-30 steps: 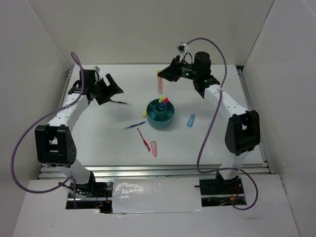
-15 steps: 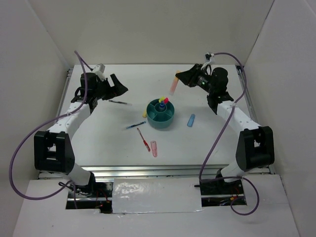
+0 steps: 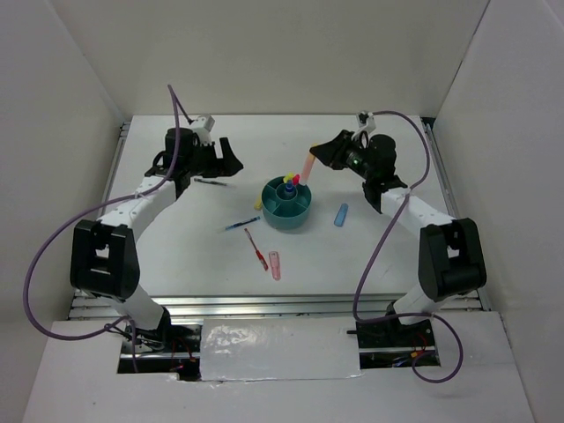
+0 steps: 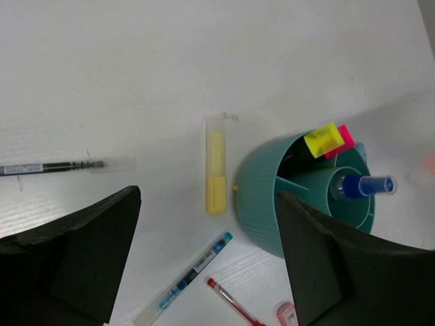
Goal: Sort the stationery into containers
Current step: Place the pen in the storage box.
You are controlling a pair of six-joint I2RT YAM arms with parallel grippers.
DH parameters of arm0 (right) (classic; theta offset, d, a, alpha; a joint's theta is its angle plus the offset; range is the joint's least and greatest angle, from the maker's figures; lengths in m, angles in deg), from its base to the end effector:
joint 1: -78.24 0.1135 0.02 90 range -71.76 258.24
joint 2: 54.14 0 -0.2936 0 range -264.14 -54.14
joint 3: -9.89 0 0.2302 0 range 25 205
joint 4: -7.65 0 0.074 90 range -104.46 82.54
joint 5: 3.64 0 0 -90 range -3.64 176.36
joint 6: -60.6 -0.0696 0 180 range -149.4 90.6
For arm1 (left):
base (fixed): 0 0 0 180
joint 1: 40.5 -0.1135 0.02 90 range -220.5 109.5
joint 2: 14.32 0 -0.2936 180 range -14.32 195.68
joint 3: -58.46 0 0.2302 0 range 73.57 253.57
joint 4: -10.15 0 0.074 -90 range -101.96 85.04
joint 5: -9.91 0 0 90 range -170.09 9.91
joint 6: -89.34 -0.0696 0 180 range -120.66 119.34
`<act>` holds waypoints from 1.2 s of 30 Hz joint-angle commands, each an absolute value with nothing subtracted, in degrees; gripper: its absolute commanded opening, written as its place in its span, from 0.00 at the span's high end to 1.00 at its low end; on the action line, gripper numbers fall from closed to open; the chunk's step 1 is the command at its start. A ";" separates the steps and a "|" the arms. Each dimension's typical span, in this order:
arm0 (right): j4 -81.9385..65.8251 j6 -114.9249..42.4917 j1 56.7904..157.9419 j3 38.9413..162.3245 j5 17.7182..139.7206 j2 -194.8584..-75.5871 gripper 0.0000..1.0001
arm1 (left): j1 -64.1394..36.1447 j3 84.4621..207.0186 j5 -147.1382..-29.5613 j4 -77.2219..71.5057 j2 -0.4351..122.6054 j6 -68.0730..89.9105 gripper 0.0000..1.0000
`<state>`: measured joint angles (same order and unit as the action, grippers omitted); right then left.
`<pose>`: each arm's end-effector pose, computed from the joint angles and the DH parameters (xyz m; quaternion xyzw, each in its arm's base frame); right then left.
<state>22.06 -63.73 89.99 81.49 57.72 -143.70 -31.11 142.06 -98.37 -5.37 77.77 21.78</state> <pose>0.3570 0.1083 0.3277 -0.0279 0.7255 0.4256 0.5401 0.3776 -0.0846 0.3159 -0.0082 0.8325 -0.2756 0.4805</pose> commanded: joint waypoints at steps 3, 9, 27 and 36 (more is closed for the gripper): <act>26.99 -60.87 90.63 79.67 57.97 -145.28 1.00 | -29.16 141.60 -95.92 -4.79 77.35 20.86 0.01; 27.69 -58.32 91.25 77.65 59.99 -145.90 0.96 | -26.09 134.58 -94.59 1.18 74.37 21.49 0.01; 23.57 -52.61 92.48 78.17 58.94 -148.80 0.65 | -19.32 130.61 -92.75 5.32 81.65 16.48 0.22; 20.93 -52.16 92.04 79.84 56.92 -147.66 0.45 | -18.35 132.28 -88.44 4.71 85.87 14.46 0.33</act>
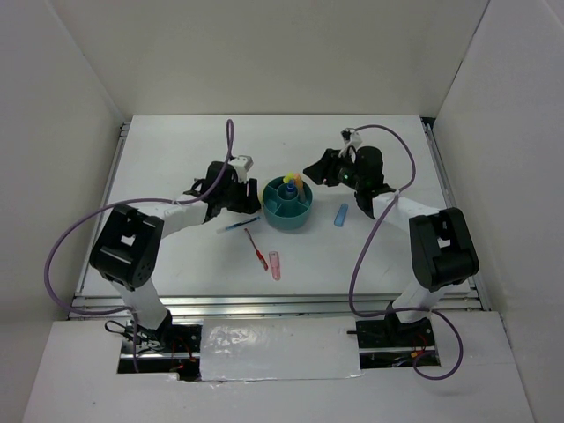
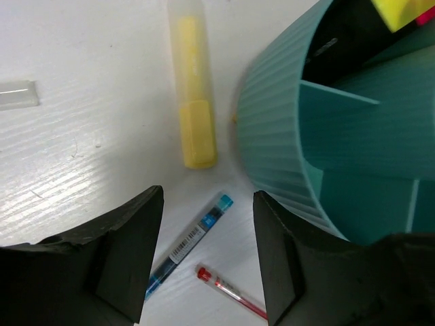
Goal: Sort the stationery into containers
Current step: Place the pen in the storage box, then pick up the pen from the center of the board.
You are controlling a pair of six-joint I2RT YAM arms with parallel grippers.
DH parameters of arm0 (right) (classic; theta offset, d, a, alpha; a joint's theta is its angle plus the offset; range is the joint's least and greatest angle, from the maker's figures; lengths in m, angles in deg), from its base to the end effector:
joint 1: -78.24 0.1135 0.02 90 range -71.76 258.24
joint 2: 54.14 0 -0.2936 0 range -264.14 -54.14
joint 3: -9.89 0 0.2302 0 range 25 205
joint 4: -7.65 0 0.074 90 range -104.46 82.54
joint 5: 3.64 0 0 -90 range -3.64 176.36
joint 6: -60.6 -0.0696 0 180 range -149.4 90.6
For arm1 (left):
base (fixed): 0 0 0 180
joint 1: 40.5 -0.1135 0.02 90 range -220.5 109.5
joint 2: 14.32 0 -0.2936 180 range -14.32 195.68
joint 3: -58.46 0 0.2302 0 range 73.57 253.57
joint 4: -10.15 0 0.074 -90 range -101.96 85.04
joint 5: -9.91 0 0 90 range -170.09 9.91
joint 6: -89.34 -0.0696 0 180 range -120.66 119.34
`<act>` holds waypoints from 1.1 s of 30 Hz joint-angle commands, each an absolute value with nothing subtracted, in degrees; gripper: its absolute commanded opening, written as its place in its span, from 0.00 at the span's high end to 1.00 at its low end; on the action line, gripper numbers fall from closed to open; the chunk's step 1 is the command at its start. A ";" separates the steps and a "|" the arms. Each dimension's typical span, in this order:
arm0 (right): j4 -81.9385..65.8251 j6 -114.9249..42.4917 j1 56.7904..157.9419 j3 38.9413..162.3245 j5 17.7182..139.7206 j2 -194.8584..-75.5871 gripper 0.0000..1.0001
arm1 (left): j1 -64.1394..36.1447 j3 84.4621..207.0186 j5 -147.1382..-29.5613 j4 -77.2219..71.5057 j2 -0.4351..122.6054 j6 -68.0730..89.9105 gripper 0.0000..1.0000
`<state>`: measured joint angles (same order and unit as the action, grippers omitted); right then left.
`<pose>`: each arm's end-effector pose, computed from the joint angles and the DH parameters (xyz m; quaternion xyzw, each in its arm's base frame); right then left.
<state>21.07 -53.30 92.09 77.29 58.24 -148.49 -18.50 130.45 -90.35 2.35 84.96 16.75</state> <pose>0.3602 0.1226 0.2703 -0.0830 0.7722 0.3748 0.5063 0.3556 -0.1570 0.2158 0.0766 0.8815 -0.2295 0.4056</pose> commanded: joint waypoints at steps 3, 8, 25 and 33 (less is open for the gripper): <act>21.28 -52.17 91.78 80.02 56.66 -146.87 0.44 | -18.17 132.90 -87.74 4.79 87.19 13.23 0.34; 20.67 -53.04 91.07 80.89 56.30 -146.52 0.44 | -18.17 134.74 -87.12 5.41 90.17 12.17 0.36; 17.42 -53.31 86.07 83.80 56.83 -146.51 0.44 | -16.59 143.61 -81.95 -0.46 99.05 10.07 0.42; 17.15 -53.05 85.53 84.32 57.00 -146.87 0.45 | -17.73 145.81 -77.45 -4.61 100.73 9.36 0.52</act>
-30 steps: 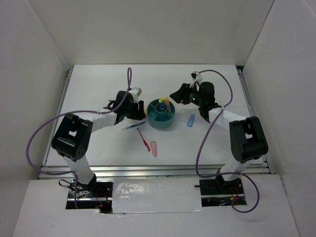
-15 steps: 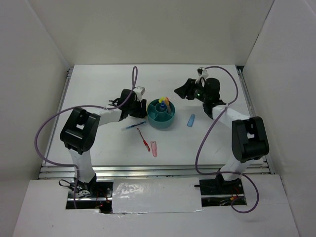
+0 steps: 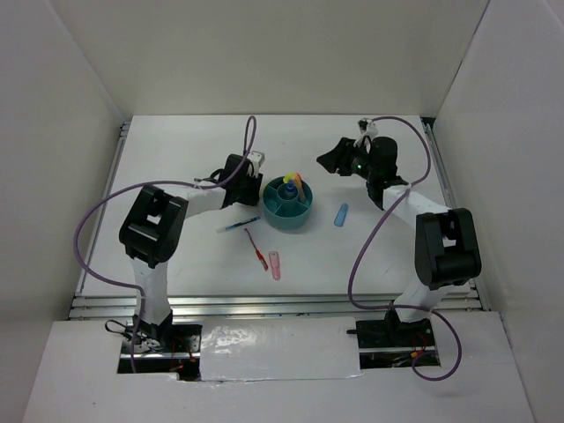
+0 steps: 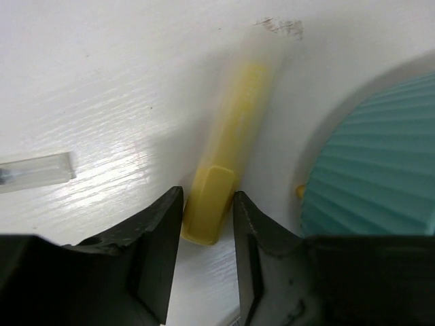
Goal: Sort the stationery into containers
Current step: Pick up the pen from the center of the board.
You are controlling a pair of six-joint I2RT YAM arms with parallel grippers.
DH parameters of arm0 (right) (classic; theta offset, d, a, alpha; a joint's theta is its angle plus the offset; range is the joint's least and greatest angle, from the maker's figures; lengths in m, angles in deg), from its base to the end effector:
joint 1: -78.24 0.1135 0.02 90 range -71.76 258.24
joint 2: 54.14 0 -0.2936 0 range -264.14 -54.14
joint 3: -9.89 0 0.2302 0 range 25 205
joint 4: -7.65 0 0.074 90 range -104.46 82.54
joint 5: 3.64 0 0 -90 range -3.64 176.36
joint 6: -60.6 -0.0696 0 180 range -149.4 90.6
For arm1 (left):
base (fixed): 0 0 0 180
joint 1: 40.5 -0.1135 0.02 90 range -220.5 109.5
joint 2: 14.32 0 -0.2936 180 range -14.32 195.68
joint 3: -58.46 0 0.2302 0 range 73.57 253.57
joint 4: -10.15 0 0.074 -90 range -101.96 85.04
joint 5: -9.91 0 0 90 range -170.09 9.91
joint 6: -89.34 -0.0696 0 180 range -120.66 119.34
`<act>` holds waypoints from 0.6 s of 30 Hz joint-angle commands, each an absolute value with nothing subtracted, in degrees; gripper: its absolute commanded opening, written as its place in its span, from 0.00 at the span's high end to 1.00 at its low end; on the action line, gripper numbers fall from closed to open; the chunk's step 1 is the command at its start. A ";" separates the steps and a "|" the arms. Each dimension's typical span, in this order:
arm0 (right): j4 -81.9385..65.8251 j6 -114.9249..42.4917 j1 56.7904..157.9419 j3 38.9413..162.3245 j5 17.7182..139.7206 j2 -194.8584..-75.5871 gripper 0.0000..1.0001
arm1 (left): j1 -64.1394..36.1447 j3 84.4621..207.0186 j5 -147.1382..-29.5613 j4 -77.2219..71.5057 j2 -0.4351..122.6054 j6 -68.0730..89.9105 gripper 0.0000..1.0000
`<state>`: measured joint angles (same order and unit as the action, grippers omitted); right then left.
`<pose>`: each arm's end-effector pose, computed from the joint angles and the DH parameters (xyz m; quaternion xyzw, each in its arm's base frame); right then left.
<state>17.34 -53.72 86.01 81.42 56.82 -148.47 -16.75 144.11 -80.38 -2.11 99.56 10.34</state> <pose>0.3772 0.0861 0.2865 -0.0479 0.7723 0.3581 0.5226 0.4126 -0.1819 0.1798 0.1019 0.9024 -0.1272 0.3989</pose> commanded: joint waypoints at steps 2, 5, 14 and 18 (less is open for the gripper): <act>16.97 -52.96 85.45 84.59 56.83 -147.13 0.44 | -18.87 146.08 -78.59 -4.79 100.99 9.71 0.57; 16.62 -52.87 85.53 85.38 56.48 -147.74 0.44 | -20.01 147.22 -81.05 -6.35 101.52 9.71 0.69; 15.66 -51.46 85.71 92.04 51.83 -149.76 0.44 | -24.58 146.96 -91.50 3.03 95.03 12.96 0.99; 15.13 -49.36 87.11 95.48 49.10 -150.65 0.44 | -25.38 149.24 -96.51 3.13 93.61 14.89 1.00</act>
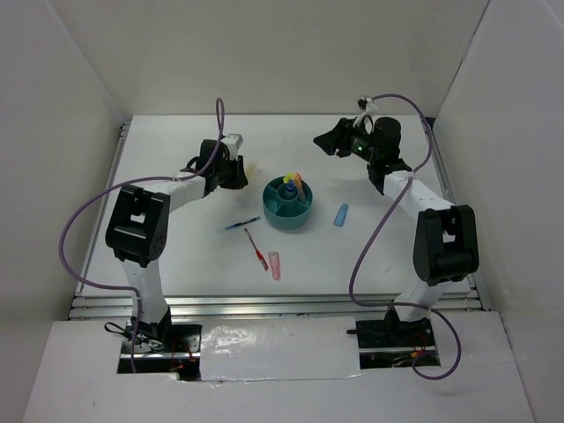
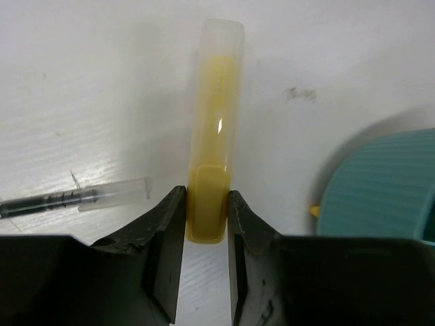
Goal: Sort the stationery into containers
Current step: Pick up the pen from the center of the board.
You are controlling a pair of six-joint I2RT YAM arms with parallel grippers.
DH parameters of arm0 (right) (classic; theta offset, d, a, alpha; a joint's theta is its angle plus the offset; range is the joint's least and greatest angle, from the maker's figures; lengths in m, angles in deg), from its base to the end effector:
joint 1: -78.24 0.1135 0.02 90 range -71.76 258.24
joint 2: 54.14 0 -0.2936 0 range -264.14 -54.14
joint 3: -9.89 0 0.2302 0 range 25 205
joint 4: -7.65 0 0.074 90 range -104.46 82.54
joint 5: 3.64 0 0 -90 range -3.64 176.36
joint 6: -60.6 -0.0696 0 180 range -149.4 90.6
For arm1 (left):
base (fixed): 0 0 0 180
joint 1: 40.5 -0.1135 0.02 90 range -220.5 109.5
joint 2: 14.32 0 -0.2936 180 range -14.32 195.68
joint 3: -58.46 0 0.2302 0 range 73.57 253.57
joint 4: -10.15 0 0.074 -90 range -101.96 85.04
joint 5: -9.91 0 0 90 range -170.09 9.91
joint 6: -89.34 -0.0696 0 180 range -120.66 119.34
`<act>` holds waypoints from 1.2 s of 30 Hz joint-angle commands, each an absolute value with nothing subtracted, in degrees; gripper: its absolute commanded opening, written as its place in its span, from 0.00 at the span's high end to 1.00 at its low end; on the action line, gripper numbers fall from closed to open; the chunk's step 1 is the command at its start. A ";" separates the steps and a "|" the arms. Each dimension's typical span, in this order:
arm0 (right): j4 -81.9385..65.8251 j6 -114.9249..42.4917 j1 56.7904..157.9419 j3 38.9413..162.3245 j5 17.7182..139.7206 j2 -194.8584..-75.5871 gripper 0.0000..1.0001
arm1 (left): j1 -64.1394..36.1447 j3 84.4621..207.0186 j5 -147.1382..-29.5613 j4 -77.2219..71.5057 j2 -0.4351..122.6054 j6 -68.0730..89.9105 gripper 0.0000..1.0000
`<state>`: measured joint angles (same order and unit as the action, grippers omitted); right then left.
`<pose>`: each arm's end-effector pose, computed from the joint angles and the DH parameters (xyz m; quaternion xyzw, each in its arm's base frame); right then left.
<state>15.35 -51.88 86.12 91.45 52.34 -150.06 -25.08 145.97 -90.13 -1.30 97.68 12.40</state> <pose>0.3949 0.0940 0.3332 -0.1022 0.7332 0.3774 0.5564 0.4353 -0.1326 0.2066 0.0580 0.8863 -0.1869 0.4196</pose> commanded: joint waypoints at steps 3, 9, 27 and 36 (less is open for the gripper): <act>12.68 -44.62 88.34 98.47 45.41 -151.35 0.45 | -26.61 151.79 -101.08 0.67 93.35 19.80 1.00; 5.66 -30.03 90.45 101.63 42.60 -150.47 0.46 | -28.28 150.48 -112.23 2.24 89.92 28.60 1.00; -4.39 -62.15 91.94 122.03 30.91 -162.15 0.23 | -23.98 141.34 -101.64 1.81 73.31 17.64 1.00; -2.37 -70.17 94.58 124.84 27.92 -167.87 0.19 | -19.85 139.49 -91.08 3.21 69.35 11.73 1.00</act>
<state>-5.13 -65.15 93.40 121.77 30.85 -168.07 -20.68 139.63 -95.55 -0.32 72.75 15.52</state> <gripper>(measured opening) 0.811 0.378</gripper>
